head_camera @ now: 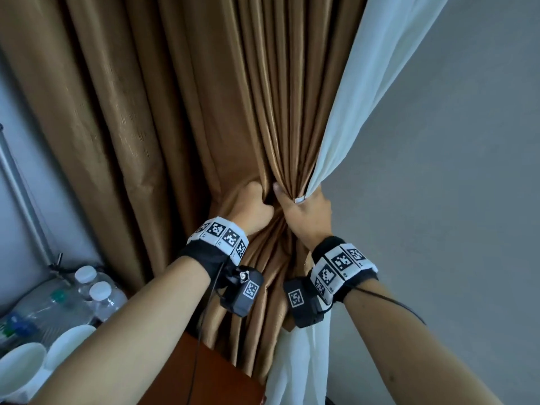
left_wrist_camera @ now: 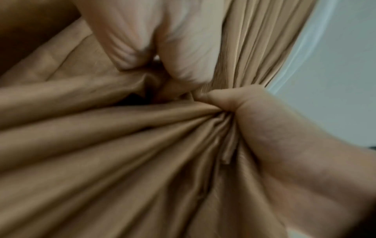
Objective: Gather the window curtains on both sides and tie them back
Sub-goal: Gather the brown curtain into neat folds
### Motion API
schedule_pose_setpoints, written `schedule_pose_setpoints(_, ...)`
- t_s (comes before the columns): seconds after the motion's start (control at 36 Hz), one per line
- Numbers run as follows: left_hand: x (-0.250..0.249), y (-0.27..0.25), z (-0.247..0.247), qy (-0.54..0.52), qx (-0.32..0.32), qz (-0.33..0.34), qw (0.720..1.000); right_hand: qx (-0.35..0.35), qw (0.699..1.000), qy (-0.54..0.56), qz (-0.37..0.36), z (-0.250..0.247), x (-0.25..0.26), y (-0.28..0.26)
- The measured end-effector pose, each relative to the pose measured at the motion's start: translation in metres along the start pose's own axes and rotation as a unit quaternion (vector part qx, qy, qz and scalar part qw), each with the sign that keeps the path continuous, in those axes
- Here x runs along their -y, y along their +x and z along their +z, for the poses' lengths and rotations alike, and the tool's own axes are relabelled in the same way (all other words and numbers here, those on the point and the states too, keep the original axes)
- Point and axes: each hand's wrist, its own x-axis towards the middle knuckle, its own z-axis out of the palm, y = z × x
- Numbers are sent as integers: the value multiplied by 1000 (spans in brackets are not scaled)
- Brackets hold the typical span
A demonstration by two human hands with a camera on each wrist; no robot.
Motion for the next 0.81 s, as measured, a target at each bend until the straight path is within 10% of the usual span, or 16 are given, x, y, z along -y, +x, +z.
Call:
schedule_pose_setpoints(0.33,11,-16,25,-147,80,47,985,33,998,-30,42,12,23,2)
schedule_pose_setpoints(0.58,43,1,-2,-126,187,71,972,-69,995,-27,67,1,3,15)
schedule_pose_setpoints(0.81,51,57,-44,-226,-70,-60,970,-61,997,-21,44,0,-3,19)
